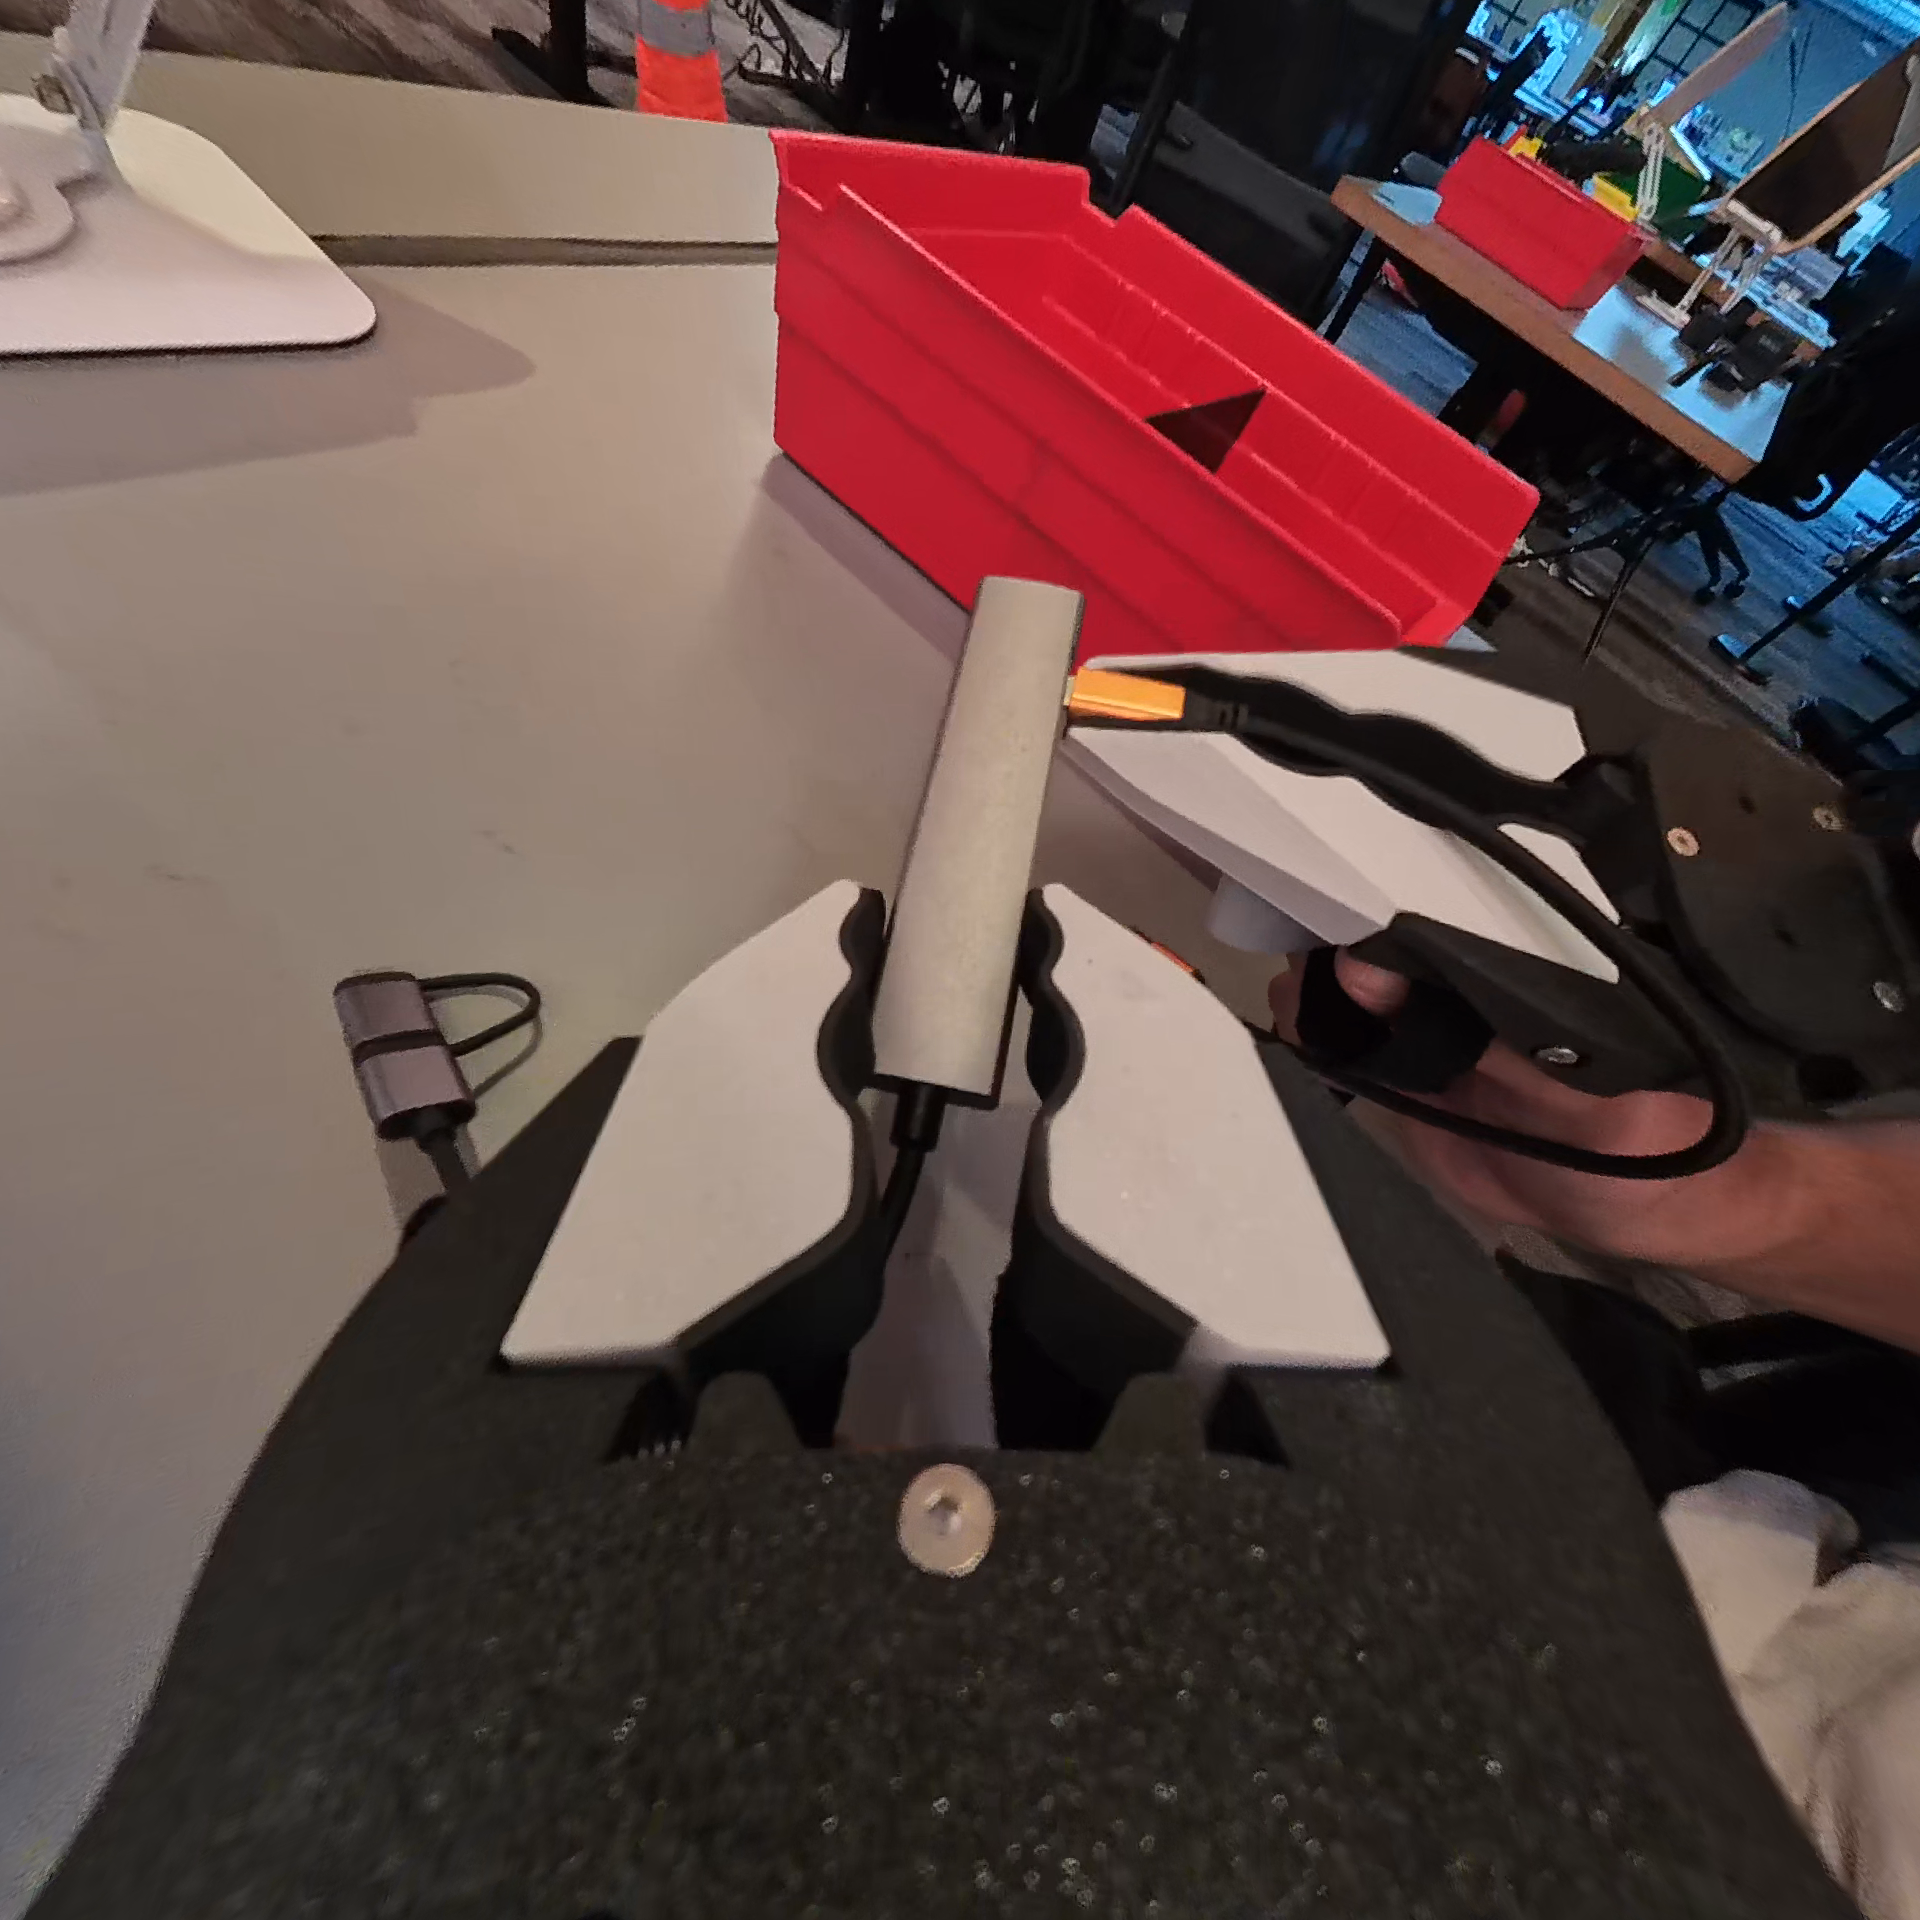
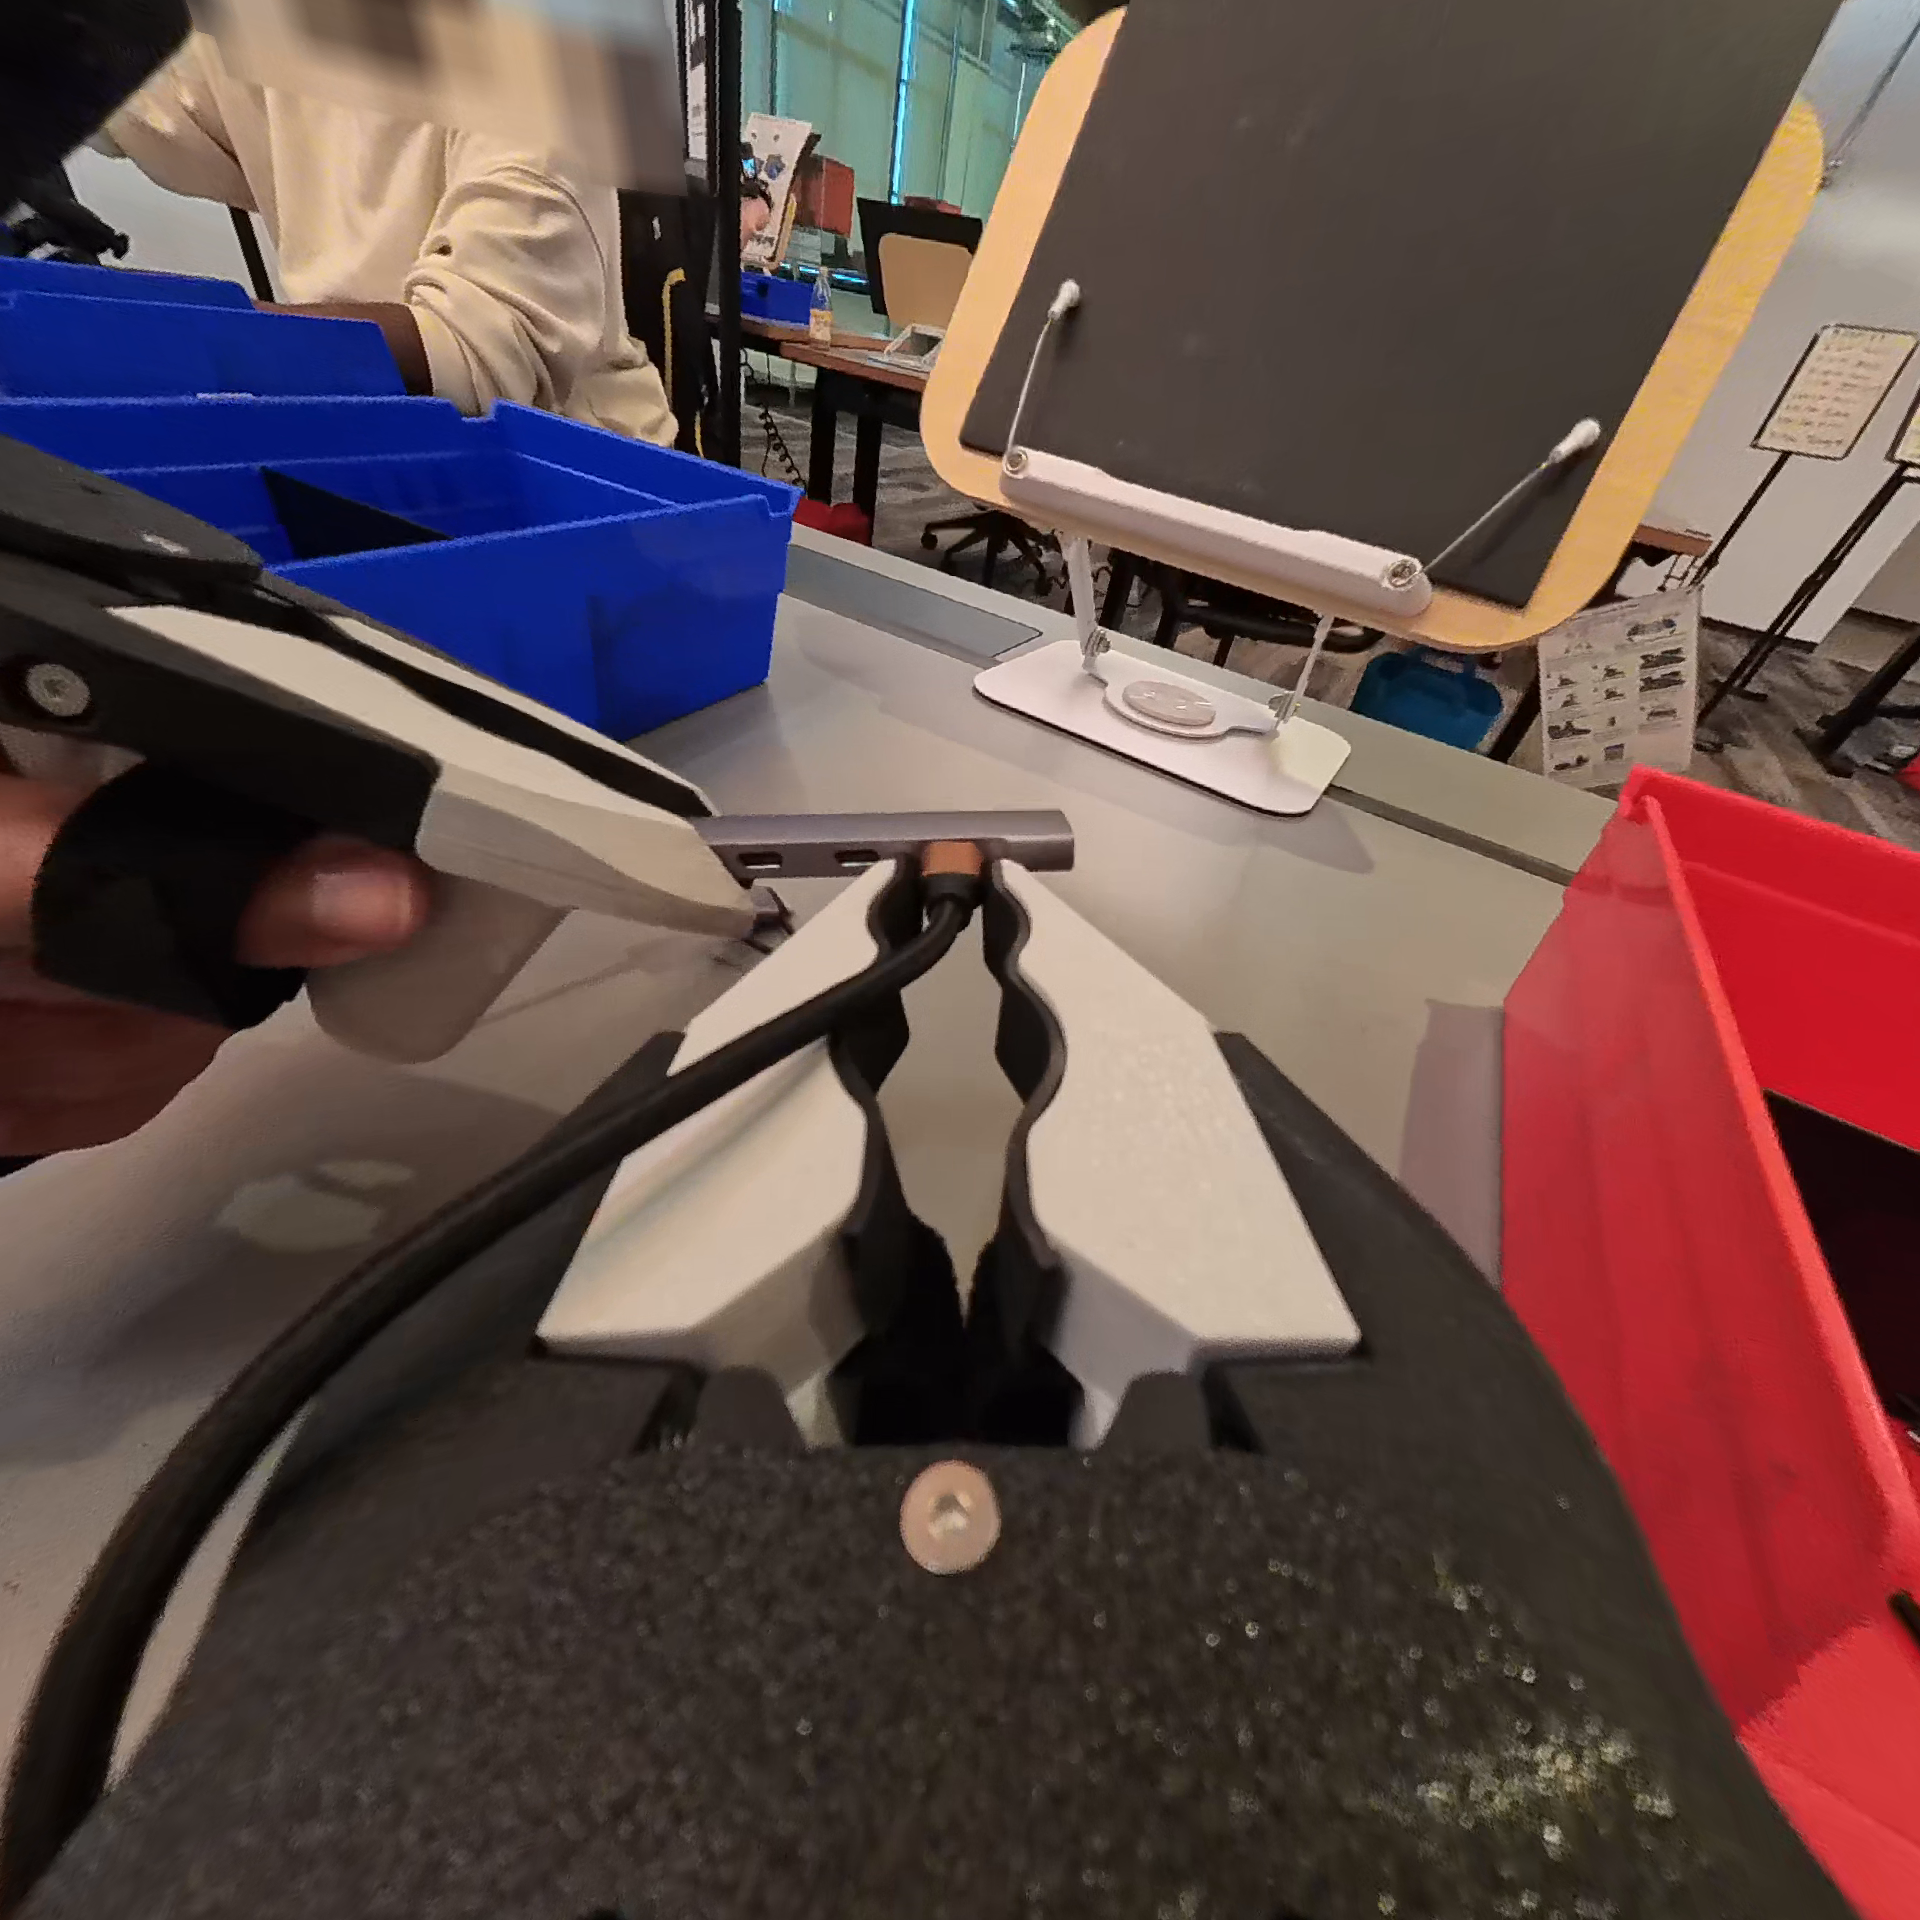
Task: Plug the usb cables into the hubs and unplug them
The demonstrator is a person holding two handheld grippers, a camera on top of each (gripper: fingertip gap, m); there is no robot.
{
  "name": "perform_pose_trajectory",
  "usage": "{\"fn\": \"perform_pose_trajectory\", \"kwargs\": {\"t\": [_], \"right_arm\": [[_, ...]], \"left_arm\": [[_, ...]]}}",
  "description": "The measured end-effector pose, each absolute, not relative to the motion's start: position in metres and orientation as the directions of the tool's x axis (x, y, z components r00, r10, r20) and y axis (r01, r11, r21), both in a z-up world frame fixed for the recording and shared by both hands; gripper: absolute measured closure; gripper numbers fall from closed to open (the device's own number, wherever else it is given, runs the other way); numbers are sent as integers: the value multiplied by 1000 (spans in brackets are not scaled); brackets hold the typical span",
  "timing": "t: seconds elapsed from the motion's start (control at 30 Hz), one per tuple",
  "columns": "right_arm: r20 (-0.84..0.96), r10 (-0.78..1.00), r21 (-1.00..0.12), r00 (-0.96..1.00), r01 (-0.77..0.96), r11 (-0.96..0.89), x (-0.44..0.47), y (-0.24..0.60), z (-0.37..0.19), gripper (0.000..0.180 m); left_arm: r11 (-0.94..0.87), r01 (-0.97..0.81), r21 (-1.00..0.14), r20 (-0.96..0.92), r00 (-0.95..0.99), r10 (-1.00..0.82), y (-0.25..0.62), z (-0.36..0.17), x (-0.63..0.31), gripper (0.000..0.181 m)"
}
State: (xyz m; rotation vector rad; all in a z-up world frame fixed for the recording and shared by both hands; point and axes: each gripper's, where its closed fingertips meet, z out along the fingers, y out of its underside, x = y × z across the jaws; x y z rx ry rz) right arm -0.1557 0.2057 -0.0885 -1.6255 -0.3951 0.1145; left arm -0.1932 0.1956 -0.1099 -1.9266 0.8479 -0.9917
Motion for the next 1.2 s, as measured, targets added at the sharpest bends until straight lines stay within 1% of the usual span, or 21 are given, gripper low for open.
{"fn": "perform_pose_trajectory", "kwargs": {"t": [0.1, 0.27, 0.33, 0.4, 0.6, 0.63, 0.67, 0.7, 0.73, 0.77, 0.8, 0.83, 0.87, 0.93, 0.97, 1.03, 1.1, 1.17, 1.2], "right_arm": [[193, 307, -975, 932, 216, -43, -151, 204, -92, 170], [304, 285, -945, 909, 326, -35, -141, 201, -97, 170], [346, 276, -930, 897, 367, -29, -137, 199, -96, 170], [304, 276, -942, 912, 332, -59, -134, 199, -99, 170], [306, 257, -940, 917, 334, -72, -131, 198, -103, 170], [312, 259, -945, 914, 328, -18, -133, 193, -94, 170], [361, 245, -932, 900, 358, 56, -138, 184, -77, 170], [387, 235, -922, 892, 377, 86, -141, 173, -67, 170], [334, 247, -943, 910, 324, 79, -140, 163, -65, 170], [281, 277, -958, 919, 284, 33, -140, 158, -74, 170], [282, 272, -957, 920, 289, 16, -135, 158, -77, 170], [288, 259, -957, 922, 289, 33, -129, 159, -70, 170], [276, 264, -960, 924, 277, 33, -126, 163, -65, 170], [258, 267, -962, 928, 272, -16, -117, 171, -64, 169], [254, 272, -963, 928, 268, -13, -114, 173, -57, 170], [307, 297, -938, 904, 340, -65, -107, 179, -44, 169], [391, 273, -906, 879, 420, -54, -86, 184, -11, 169], [482, 289, -829, 827, 537, -154, -56, 192, 9, 169], [541, 237, -800, 807, 581, -153, -35, 197, 29, 170]], "left_arm": [[-469, -207, -859, 333, 468, -818, 195, -114, -189, 154], [-458, -225, -860, 316, 469, -824, 193, -122, -179, 154], [-473, -225, -852, 338, 454, -824, 194, -122, -175, 153], [-493, -222, -841, 361, 447, -818, 196, -125, -173, 152], [-514, -219, -829, 386, 441, -810, 197, -131, -170, 151], [-522, -203, -829, 359, 523, -773, 210, -135, -178, 152], [-536, -163, -828, 330, 633, -701, 235, -143, -198, 154], [-575, -92, -813, 387, 653, -651, 254, -147, -216, 155], [-610, -28, -792, 450, 649, -614, 266, -145, -230, 157], [-565, -55, -823, 406, 638, -655, 264, -136, -232, 157], [-472, -133, -872, 297, 623, -724, 254, -124, -224, 156], [-405, -186, -895, 227, 593, -772, 243, -115, -211, 156], [-386, -214, -897, 209, 566, -798, 235, -112, -200, 156], [-452, -184, -873, 298, 532, -793, 230, -116, -191, 156], [-485, -187, -854, 340, 506, -793, 227, -122, -189, 156], [-501, -203, -841, 352, 497, -793, 224, -132, -190, 156], [-500, -232, -834, 363, 452, -815, 213, -135, -184, 156], [-467, -252, -848, 322, 455, -830, 210, -134, -183, 156], [-453, -265, -851, 305, 452, -838, 208, -133, -183, 156]]}}
